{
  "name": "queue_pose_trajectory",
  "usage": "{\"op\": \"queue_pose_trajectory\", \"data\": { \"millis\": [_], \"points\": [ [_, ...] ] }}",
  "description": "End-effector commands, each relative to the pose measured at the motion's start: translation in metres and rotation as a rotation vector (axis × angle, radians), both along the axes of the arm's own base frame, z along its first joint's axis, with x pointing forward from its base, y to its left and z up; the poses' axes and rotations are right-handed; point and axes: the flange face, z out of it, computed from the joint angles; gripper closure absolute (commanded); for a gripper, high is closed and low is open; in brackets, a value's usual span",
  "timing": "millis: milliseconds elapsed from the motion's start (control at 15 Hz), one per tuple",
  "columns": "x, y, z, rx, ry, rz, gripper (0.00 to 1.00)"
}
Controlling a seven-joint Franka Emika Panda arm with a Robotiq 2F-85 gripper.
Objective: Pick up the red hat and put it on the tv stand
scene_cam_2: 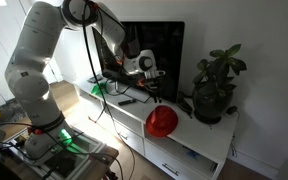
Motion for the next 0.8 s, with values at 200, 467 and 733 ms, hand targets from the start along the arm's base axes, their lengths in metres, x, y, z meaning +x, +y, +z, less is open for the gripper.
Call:
{"op": "queue_pose_trajectory", "data": {
  "millis": [200, 467, 733],
  "points": [
    [0.005, -0.002, 0.015, 0.029, -0.124, -0.098, 0.07],
    [-0.006, -0.008, 0.044, 0.072, -0.176, -0.196, 0.00],
    [-0.021, -0.009, 0.070, 0.113, -0.178, -0.246, 0.00]
  ]
}}
